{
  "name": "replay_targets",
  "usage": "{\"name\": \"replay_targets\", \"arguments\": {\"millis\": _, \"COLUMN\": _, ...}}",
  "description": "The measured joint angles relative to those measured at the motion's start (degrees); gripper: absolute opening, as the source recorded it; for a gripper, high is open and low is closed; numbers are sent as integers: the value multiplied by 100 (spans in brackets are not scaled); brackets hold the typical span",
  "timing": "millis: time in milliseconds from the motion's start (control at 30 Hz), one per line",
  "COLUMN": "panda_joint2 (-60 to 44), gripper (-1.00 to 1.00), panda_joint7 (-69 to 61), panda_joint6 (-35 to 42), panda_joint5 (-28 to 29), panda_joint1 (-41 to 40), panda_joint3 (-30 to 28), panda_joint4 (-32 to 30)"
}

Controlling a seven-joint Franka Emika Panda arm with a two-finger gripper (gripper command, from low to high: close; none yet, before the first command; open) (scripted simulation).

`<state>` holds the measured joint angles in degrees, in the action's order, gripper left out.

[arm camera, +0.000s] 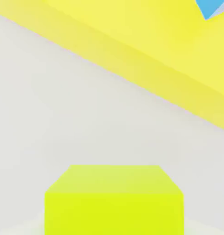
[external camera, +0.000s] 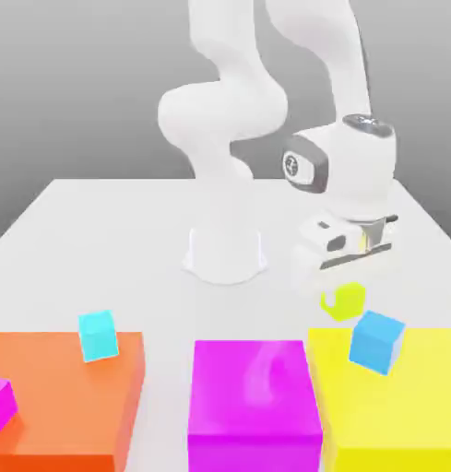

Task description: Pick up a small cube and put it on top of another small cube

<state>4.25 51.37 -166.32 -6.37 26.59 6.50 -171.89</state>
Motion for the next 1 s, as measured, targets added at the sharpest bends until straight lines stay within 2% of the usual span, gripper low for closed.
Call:
{"name": "replay_targets", "arguments": {"millis": 200, "panda_joint2": -397, "gripper": -100, "panda_joint7": -808, "panda_joint6": 48, "panda_joint5": -525, "panda_joint1": -1573, "panda_joint3": -998, "panda_joint4": 105}}
{"name": "replay_targets", "arguments": {"millis": 333, "panda_joint2": -600, "gripper": -100, "panda_joint7": -1298, "panda_joint6": 24, "panda_joint5": -780, "panda_joint1": -2706, "panda_joint3": -1447, "panda_joint4": 152}}
{"name": "replay_targets", "arguments": {"millis": 600, "panda_joint2": -640, "gripper": -100, "panda_joint7": -3197, "panda_joint6": 483, "panda_joint5": -1764, "panda_joint1": -4670, "panda_joint3": -2192, "panda_joint4": 526}}
{"name": "replay_targets", "arguments": {"millis": 667, "panda_joint2": -553, "gripper": -100, "panda_joint7": -3742, "panda_joint6": 820, "panda_joint5": -1923, "panda_joint1": -4813, "panda_joint3": -2206, "panda_joint4": 714}}
{"name": "replay_targets", "arguments": {"millis": 833, "panda_joint2": -155, "gripper": -100, "panda_joint7": -4807, "panda_joint6": 1799, "panda_joint5": -1702, "panda_joint1": -5029, "panda_joint3": -2416, "panda_joint4": 1221}}
{"name": "replay_targets", "arguments": {"millis": 1000, "panda_joint2": 339, "gripper": -100, "panda_joint7": -5119, "panda_joint6": 2447, "panda_joint5": -913, "panda_joint1": -5058, "panda_joint3": -2307, "panda_joint4": 1546}}
